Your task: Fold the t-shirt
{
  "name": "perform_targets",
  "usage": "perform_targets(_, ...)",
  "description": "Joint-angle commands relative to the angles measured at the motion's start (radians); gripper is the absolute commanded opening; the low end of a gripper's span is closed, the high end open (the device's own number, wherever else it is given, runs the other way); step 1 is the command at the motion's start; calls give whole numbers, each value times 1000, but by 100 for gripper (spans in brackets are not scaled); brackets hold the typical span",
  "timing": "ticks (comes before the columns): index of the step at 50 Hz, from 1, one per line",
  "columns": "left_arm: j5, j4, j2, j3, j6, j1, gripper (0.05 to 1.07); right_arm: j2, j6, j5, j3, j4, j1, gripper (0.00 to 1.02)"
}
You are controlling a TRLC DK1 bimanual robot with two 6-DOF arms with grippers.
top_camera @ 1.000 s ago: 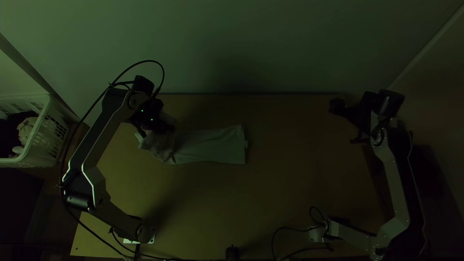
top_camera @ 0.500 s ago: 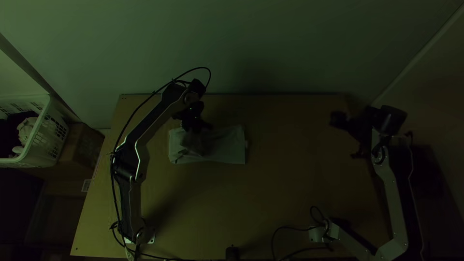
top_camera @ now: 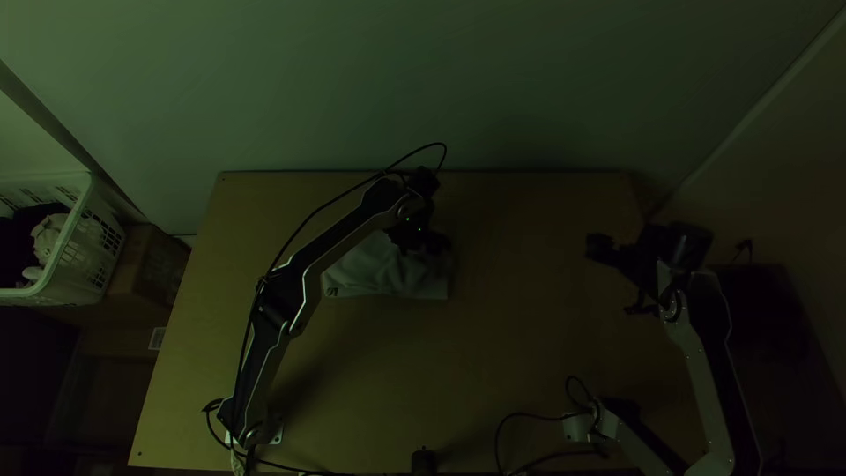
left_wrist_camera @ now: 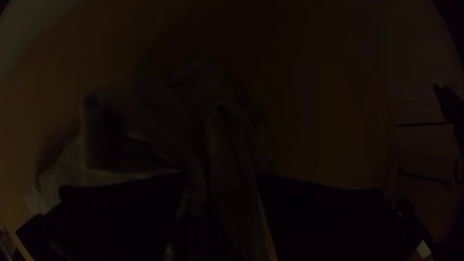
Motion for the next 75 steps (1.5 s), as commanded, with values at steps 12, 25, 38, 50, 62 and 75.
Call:
perform_targets(12,191,45,-77,39,-127,21,102,-8,34,11,-74,71,63,99)
perform_targets(25,186,45,-229,-48,-49,156,102,32,-17,34,-12,130,70,99)
perform_targets(38,105,57,-438,-109,40,311,102,37,-144,51,142,165,63,99)
perform_targets(50,43,102,-677,-264,100,469,102,15,-215,51,288,208,50,99)
perform_targets(62,-35,296,-975,-528,174,624,102,-103,-259,51,261,354,50,99)
perform_targets(75,-35,508,-1252,-843,155,785,102,-321,-284,51,30,579,50,99)
